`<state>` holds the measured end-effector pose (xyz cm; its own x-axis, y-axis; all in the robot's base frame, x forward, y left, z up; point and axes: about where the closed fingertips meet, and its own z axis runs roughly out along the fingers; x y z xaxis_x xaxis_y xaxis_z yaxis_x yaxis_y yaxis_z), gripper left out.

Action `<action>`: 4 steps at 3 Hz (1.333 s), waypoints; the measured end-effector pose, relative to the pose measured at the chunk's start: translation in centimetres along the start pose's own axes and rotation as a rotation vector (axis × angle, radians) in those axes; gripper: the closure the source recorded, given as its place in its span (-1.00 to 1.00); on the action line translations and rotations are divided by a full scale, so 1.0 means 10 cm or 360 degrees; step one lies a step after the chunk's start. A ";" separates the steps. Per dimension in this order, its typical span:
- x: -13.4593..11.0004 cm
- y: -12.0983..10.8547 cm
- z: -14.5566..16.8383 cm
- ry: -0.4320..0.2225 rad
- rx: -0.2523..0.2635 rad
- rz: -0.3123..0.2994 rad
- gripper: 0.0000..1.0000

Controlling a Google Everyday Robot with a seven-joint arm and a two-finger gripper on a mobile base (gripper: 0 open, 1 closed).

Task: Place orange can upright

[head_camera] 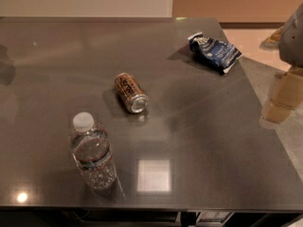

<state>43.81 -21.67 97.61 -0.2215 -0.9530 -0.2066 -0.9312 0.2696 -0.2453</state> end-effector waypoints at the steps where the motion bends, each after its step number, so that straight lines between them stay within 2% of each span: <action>1: 0.00 0.00 0.00 0.0000 0.0000 0.0000 -1.00; 2: -0.05 -0.16 0.12 -0.0024 -0.0059 0.0076 -1.00; 3: -0.16 -0.42 0.33 -0.0064 -0.0109 0.0189 -1.00; 4: -0.36 -0.66 0.56 -0.0112 -0.0143 0.0311 -1.00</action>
Offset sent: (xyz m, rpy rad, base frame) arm 0.0444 0.0044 -0.0176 0.0864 0.1171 -0.0853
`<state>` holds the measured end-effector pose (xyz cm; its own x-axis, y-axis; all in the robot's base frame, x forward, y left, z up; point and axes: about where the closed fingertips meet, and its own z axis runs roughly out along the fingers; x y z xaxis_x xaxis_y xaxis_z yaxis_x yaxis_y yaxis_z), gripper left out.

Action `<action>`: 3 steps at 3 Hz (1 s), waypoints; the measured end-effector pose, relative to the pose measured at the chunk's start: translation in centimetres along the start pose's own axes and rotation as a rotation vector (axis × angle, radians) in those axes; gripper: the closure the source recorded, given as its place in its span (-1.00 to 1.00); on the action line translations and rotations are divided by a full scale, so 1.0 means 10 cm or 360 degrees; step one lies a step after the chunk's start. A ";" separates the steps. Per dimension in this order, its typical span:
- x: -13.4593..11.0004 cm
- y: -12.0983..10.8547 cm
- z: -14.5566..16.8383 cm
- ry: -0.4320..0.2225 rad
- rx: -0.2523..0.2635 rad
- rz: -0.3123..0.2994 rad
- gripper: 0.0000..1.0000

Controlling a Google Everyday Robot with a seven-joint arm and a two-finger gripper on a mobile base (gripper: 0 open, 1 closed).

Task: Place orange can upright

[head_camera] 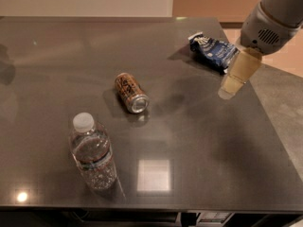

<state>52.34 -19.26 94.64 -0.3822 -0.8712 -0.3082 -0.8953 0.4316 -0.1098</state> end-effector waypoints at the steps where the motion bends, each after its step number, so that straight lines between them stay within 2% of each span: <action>1: -0.31 -0.10 0.22 -0.0025 -0.0014 0.0078 -1.00; 2: -0.50 -0.16 0.36 -0.0036 -0.0027 0.0126 -1.00; 3: -0.79 -0.11 0.54 0.0007 -0.0045 0.0170 -1.00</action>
Offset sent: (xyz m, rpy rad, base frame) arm 0.0570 0.0625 -0.0244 0.0618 0.0437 -0.1008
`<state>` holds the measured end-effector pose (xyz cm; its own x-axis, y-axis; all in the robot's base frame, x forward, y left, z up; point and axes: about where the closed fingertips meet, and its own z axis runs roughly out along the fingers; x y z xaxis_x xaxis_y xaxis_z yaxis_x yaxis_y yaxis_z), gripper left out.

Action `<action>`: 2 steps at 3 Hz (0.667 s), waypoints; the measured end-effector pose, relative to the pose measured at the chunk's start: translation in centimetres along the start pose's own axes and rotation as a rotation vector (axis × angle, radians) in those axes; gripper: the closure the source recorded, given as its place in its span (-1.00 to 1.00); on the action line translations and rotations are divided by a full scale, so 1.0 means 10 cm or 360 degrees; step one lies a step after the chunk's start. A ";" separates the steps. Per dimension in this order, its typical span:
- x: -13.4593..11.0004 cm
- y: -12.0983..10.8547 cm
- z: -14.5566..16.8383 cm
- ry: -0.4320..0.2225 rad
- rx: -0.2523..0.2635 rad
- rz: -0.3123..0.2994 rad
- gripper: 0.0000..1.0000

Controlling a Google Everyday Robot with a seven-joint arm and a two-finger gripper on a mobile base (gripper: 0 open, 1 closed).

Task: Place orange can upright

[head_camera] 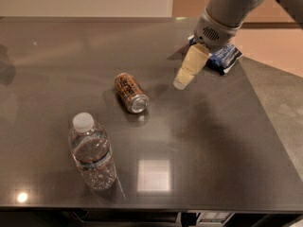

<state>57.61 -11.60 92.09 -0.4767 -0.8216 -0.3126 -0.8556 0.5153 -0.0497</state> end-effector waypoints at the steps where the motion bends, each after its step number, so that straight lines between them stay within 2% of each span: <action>1: -0.30 0.02 0.16 0.0075 -0.0027 0.0055 -1.00; 2: -0.55 0.03 0.29 0.0137 -0.0019 0.0124 -1.00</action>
Offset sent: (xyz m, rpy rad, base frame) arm 0.0394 0.0793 -0.0127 -0.0953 0.1221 -0.1381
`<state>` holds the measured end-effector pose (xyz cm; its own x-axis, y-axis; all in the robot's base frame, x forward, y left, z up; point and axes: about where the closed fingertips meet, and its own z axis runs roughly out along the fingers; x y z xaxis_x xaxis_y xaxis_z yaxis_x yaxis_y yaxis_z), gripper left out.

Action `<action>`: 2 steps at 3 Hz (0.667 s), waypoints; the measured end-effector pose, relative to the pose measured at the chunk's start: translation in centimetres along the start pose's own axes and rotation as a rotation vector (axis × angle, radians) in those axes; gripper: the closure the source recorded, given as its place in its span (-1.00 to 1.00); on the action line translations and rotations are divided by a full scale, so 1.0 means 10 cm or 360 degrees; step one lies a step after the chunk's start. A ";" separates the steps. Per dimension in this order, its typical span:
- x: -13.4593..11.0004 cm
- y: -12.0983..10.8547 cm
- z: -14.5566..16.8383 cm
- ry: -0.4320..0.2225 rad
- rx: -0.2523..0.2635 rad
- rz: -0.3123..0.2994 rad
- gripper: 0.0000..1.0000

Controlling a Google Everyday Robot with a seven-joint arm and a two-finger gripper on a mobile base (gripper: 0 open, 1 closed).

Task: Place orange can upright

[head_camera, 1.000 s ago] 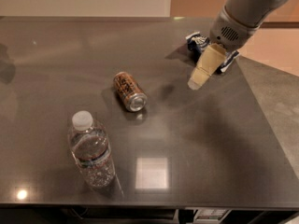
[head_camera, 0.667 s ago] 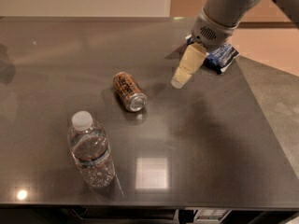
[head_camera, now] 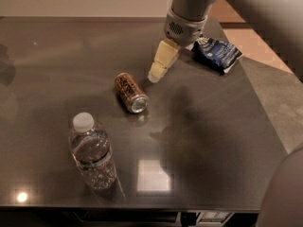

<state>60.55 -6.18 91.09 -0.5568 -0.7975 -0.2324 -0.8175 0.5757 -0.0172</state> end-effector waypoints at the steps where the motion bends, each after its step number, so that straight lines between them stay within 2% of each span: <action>1: -0.16 0.01 0.10 0.0045 0.0018 0.0118 -1.00; 2: -0.29 0.07 0.19 0.0108 0.0099 0.0257 -1.00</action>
Offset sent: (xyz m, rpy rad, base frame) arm 0.0072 0.0413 -0.0212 -0.1601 0.0420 -0.3311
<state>61.85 -3.11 89.87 -0.6904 -0.7029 -0.1712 -0.7071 0.7056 -0.0452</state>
